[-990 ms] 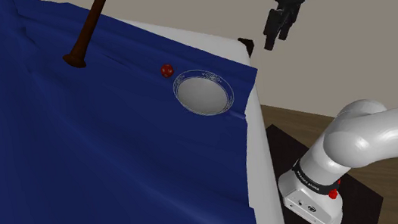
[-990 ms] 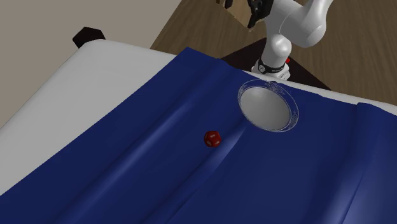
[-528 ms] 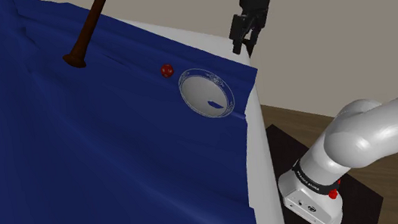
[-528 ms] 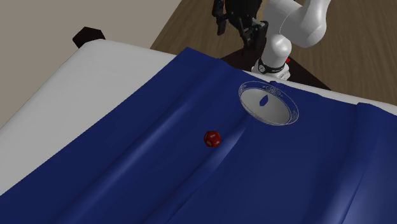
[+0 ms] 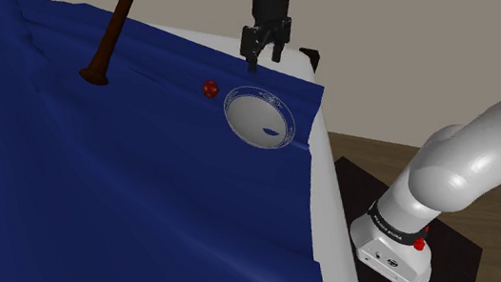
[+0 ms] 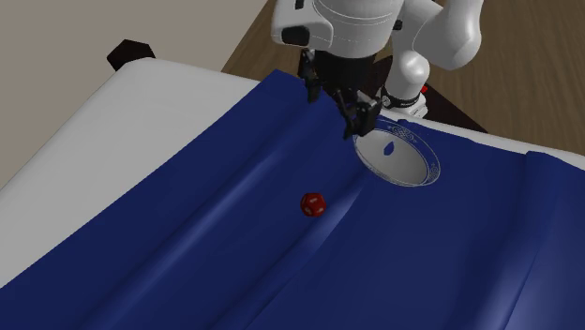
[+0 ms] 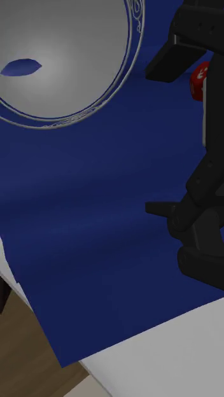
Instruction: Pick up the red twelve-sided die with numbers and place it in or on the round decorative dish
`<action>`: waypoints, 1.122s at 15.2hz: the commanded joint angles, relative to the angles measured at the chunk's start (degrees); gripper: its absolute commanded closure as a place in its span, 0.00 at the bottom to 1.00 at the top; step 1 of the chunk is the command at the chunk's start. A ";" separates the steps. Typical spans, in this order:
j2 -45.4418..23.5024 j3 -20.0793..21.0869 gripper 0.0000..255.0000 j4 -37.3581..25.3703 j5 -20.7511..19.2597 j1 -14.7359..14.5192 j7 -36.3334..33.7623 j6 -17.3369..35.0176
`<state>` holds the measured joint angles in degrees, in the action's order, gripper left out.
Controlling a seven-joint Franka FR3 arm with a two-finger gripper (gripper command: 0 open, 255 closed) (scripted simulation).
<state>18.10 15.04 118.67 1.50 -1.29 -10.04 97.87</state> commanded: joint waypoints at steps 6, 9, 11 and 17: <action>-14.70 4.09 0.00 -11.32 -1.99 -1.31 -6.70 3.44; -21.33 5.31 0.00 -17.32 -3.69 -2.37 -9.48 3.94; -22.45 5.40 0.00 -17.62 -4.01 -2.63 -9.93 4.73; -22.74 5.32 0.00 -13.34 -4.17 -2.59 -10.05 9.28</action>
<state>-4.72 20.39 104.35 -2.68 -3.91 -20.10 106.22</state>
